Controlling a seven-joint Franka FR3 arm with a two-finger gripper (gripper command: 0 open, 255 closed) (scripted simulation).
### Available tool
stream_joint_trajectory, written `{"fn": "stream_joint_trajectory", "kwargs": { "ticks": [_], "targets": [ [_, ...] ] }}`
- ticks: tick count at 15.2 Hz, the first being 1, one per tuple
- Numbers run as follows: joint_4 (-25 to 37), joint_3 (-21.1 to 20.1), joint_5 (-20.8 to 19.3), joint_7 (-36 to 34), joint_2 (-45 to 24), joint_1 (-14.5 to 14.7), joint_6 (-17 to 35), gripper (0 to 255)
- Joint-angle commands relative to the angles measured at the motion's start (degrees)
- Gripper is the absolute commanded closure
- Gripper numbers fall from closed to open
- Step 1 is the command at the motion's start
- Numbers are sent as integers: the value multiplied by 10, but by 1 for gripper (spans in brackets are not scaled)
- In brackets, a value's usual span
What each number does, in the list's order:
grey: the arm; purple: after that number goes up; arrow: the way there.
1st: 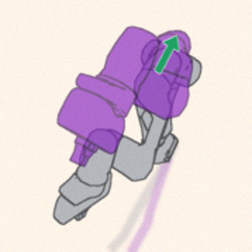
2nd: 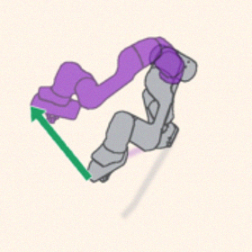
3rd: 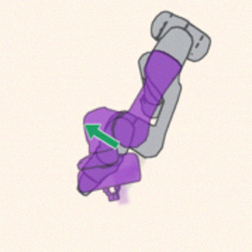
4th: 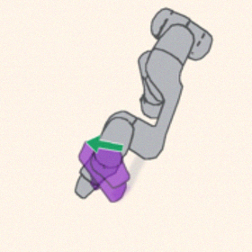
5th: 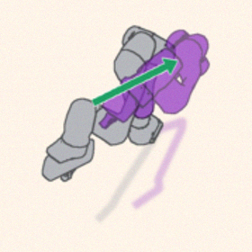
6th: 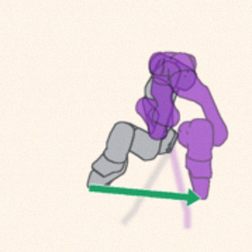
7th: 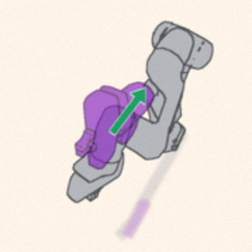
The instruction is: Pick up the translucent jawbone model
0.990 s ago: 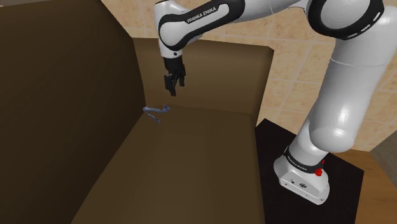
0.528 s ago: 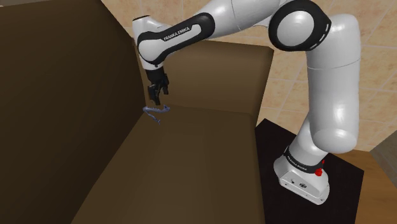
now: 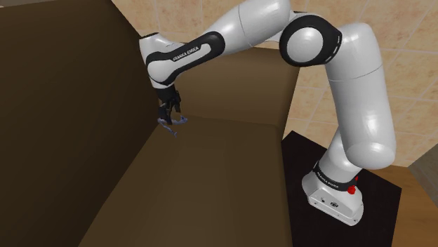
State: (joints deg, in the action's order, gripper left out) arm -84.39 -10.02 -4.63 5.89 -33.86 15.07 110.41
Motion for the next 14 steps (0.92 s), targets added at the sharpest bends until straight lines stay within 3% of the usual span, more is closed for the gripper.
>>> {"fn": "stream_joint_trajectory", "kwargs": {
  "ticks": [1, 3, 4, 14],
  "targets": [
    [-6, 1, -1, 0, -6, 0, 12, 0],
    [-8, 1, -1, 0, -8, 0, 16, 0],
    [-8, 1, -1, 0, -8, 0, 16, 255],
    [-5, 1, -1, 1, -5, 0, 10, 255]
  ]
}}
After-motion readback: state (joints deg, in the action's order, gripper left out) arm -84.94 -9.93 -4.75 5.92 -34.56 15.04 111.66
